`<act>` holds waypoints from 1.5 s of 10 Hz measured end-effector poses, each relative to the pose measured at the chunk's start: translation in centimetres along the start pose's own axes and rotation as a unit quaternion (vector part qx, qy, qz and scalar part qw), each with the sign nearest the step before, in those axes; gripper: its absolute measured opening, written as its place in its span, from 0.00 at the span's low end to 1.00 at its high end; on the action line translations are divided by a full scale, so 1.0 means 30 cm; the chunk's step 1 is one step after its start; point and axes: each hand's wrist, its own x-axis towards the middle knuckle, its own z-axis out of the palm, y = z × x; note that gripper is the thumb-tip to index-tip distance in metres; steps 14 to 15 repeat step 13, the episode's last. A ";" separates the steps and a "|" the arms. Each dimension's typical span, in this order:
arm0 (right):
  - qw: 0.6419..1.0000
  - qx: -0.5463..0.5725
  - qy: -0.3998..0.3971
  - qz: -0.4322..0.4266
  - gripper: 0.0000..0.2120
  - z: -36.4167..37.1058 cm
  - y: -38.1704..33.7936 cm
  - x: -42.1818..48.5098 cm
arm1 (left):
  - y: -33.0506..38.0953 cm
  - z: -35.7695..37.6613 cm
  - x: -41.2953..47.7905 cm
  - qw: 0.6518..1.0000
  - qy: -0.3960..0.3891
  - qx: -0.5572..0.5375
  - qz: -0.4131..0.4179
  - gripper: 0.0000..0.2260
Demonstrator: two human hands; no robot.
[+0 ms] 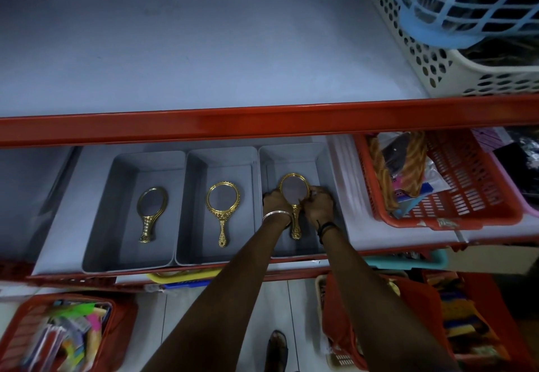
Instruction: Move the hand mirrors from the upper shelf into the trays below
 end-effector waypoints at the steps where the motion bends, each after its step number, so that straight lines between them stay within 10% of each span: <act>1: 1.000 0.002 -0.004 -0.002 0.13 -0.004 -0.002 -0.004 | 0.001 0.002 -0.009 1.000 0.001 -0.002 -0.002 0.12; 10: 0.999 -0.030 0.018 -0.026 0.13 -0.035 -0.030 -0.085 | 0.018 -0.028 -0.081 1.000 0.005 -0.023 -0.007 0.13; 15: 0.964 -0.102 0.119 -0.213 0.18 -0.146 -0.157 -0.329 | 0.013 -0.180 -0.247 0.973 0.118 -0.047 0.194 0.15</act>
